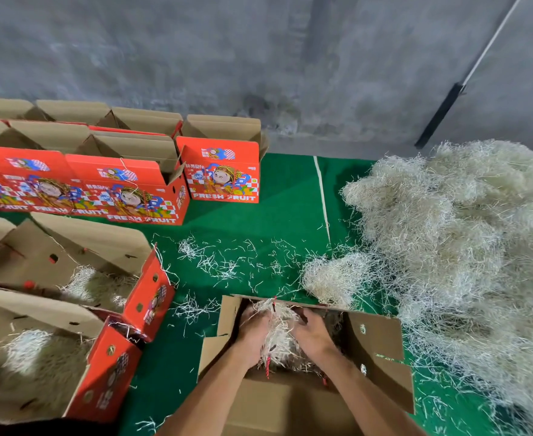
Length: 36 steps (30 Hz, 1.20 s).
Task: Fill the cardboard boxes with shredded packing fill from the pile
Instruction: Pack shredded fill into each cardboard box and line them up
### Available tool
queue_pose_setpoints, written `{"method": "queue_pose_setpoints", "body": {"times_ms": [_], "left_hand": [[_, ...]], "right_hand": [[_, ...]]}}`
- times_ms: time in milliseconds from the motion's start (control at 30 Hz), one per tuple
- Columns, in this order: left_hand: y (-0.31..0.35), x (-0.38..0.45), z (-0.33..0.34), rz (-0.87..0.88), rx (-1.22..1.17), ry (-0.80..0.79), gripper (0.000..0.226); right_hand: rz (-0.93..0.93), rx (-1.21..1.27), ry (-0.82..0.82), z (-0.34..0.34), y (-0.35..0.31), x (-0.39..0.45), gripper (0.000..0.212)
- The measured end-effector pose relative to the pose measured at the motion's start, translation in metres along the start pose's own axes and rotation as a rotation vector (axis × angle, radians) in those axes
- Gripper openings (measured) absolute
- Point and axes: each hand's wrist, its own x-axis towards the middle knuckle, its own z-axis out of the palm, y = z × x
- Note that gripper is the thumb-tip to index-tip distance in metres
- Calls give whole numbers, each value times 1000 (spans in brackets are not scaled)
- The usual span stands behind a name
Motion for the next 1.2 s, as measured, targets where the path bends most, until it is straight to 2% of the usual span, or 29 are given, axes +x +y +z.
{"method": "queue_pose_setpoints", "body": {"times_ms": [100,167,267,333,367,467,533,600,633,667,700,733,767,800,833,900,933,1000,1067,1100,1167,1200], "left_hand": [[-1,-1,-6,199,51,3,73],[2,-1,-10,329,174,34,72],[11,-12,-11,610,565,127,56],[11,-16,-8,783,860,197,59],[11,-17,-8,814,962,240,64],[17,-17,-7,844,1113,353,68],[20,-17,-9,823,1214,392,64],[21,-14,-11,737,1314,398,66],[21,-11,-12,683,1375,388,70],[21,-11,-12,634,1450,370,74],[21,-11,-11,596,1515,344,76],[22,-11,-9,571,1555,307,78],[21,-12,-8,565,1563,281,80],[18,-14,-6,592,1544,280,81],[16,-16,-4,664,1498,307,80],[15,-20,0,829,1432,352,68],[16,-20,2,913,1426,329,63],[19,-15,6,1015,1440,146,58],[24,-13,10,907,1486,-94,48],[24,-11,12,843,1493,-170,39],[16,-3,13,743,1554,-232,23],[9,2,11,688,1598,-239,22]], "right_hand": [[75,29,9,-13,4,-3,75],[123,-80,41,-26,8,-5,63],[2,-127,87,-39,12,-3,50],[-67,-146,89,-41,12,-5,44],[-97,-185,112,-41,14,-3,41],[-57,-297,227,-42,9,3,23],[-5,-355,237,-43,7,4,23],[-50,-236,310,-38,8,-5,28],[-126,-195,164,-49,-2,-18,41],[-135,-574,274,-52,1,-23,52],[-54,-892,395,-49,-3,-24,51],[80,-1018,184,-51,-4,-17,41],[19,-839,244,-43,-4,-11,24],[-74,-891,154,-45,-4,-8,23],[-174,-937,137,-49,-11,-9,31],[-291,-877,242,-53,-17,-7,30],[-340,-797,299,-53,-20,-8,27],[-302,-578,316,-50,-20,-5,33],[-230,-392,254,-49,-29,-7,33],[-216,-399,246,-49,-28,-7,33],[-207,-473,203,-50,-24,-5,32],[-207,-513,184,-50,-19,-3,28]]}}
